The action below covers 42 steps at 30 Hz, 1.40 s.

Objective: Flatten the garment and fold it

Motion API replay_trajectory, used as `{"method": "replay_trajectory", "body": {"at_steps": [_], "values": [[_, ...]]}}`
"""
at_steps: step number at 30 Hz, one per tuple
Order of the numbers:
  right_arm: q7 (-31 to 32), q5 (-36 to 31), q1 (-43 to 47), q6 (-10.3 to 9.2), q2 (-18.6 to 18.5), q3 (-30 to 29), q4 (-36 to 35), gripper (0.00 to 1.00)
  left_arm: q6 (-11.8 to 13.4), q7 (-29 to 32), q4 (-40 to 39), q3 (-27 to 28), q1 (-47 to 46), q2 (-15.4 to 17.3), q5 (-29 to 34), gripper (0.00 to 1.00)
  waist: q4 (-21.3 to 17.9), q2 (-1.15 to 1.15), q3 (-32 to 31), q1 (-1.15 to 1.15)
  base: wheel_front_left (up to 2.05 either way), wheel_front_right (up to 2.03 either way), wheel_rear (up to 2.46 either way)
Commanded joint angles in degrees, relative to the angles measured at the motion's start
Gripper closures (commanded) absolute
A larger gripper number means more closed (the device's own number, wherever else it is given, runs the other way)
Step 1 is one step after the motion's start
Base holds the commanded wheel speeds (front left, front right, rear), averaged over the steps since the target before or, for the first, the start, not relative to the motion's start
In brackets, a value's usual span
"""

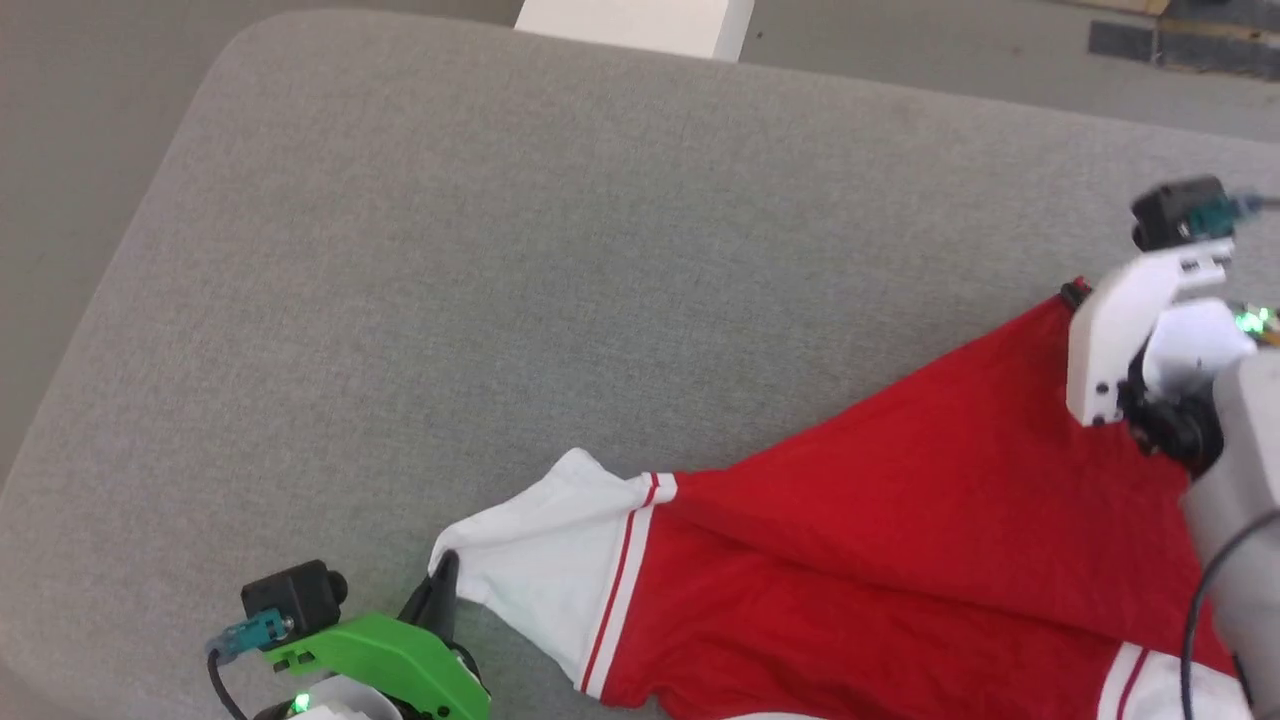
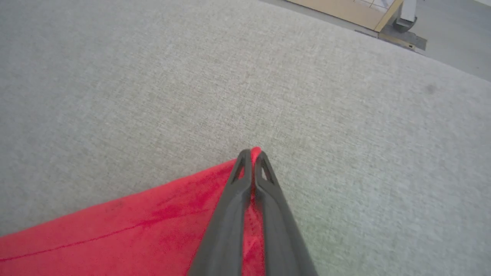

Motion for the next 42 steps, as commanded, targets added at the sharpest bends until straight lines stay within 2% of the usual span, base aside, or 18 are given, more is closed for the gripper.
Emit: {"method": "replay_trajectory", "body": {"at_steps": [1,7,10,15,20,26,29,32,38,42], "values": [[-3.31,0.7,2.65,-0.09,0.96,-1.32,-1.42,1.0,0.27,0.02,-0.17,0.17,0.15,0.66,-0.06,1.0,-1.63,0.0,-2.43,0.0,0.0,0.0,0.0],[-17.41,1.94,14.4,-0.09,5.29,-7.12,-10.42,1.0,1.43,0.29,-1.7,1.13,2.12,2.29,0.46,1.0,-5.17,0.0,-7.23,0.0,0.0,0.0,0.0],[-21.15,1.96,20.99,-0.09,7.9,-10.04,-15.99,1.0,1.94,0.13,-2.8,1.8,2.91,3.03,0.68,1.0,-7.12,0.0,-9.31,0.0,0.0,0.0,0.0],[-22.31,1.89,32.07,-0.09,11.75,-14.22,-26.62,1.0,2.08,-1.07,-5.55,3.09,2.9,3.53,0.54,1.0,-9.93,0.0,-11.65,0.0,0.0,0.0,0.0],[-19.02,1.47,38.43,-0.09,12.71,-15.9,-35.77,1.0,0.99,-2.03,-8.96,5.01,2.04,2.93,-2.23,1.0,-12.75,0.0,-12.95,0.0,0.0,0.0,0.0],[-11.01,0.32,38.49,-0.09,8.66,-15.8,-45.15,1.0,-1.82,1.14,-13.0,5.48,-4.91,4.39,-5.44,1.0,-15.1,0.0,-13.09,0.0,0.0,0.0,0.0],[-6.17,-0.02,34.47,-0.09,4.85,-14.35,-48.36,1.0,-2.92,3.86,-14.08,5.95,-11.4,5.56,-7.23,1.0,-16.2,0.0,-12.11,0.0,0.0,0.0,0.0],[-1.78,0.5,28.86,-0.09,0.98,-11.6,-50.04,1.0,-2.94,5.74,-13.45,6.81,-19.22,6.61,-7.84,1.0,-17.0,0.0,-10.13,0.0,0.0,0.0,0.0],[4.65,1.99,13.74,-0.09,-5.35,-4.98,-47.46,1.0,-2.35,8.34,-7.44,8.7,-36.2,7.55,-9.21,1.0,-18.29,0.0,-3.55,0.0,0.0,0.0,0.0],[6.46,2.46,1.85,-0.09,-7.41,-0.9,-42.76,1.0,-1.66,8.54,-1.99,9.56,-48.07,8.4,-8.37,1.0,-18.82,0.0,1.73,0.0,0.0,0.0,0.0]]}}
